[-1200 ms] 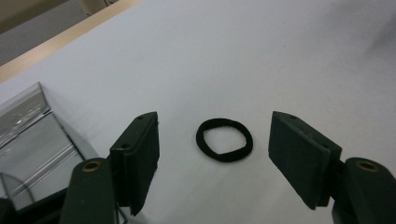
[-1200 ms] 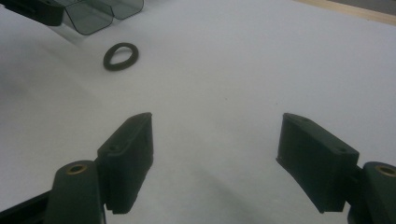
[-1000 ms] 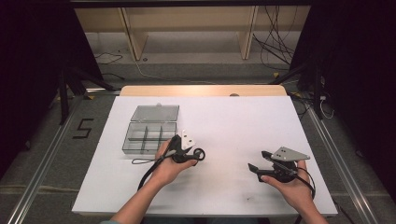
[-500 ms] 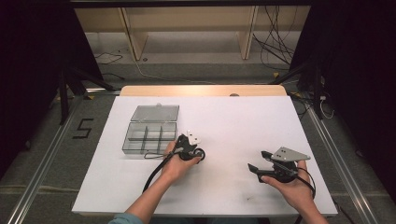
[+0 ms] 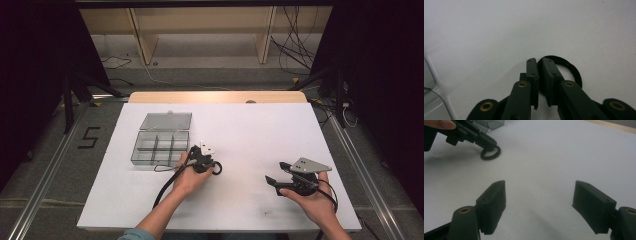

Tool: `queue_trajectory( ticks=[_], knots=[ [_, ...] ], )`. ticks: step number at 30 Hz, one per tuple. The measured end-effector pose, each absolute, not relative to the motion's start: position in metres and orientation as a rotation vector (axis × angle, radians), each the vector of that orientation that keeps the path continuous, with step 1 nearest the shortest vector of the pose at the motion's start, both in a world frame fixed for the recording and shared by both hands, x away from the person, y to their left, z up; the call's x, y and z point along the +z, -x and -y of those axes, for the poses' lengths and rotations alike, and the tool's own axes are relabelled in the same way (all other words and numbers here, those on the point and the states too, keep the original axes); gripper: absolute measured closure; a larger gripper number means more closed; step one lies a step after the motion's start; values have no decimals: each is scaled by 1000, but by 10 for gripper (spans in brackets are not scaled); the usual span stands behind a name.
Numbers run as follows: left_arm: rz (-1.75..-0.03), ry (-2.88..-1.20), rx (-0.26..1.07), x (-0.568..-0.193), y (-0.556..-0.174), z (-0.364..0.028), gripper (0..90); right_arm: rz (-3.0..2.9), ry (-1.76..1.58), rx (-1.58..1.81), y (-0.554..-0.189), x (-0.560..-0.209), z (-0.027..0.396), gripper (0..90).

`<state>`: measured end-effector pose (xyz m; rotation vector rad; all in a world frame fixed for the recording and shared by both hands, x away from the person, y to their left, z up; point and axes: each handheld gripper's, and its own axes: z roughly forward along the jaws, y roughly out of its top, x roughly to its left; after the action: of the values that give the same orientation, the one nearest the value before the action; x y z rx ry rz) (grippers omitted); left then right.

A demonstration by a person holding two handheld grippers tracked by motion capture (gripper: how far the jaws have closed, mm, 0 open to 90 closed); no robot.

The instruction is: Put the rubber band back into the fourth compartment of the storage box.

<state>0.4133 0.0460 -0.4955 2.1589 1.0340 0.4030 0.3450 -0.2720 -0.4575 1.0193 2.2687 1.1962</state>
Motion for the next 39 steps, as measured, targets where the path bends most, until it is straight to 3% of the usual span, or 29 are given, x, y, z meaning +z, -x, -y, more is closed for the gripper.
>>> queue_trajectory(
  ticks=[39],
  knots=[
    [-952,-2031,527,-457,-389,-75,870,-2265,-1024,1175,-346,-458,274,290]
  ],
)
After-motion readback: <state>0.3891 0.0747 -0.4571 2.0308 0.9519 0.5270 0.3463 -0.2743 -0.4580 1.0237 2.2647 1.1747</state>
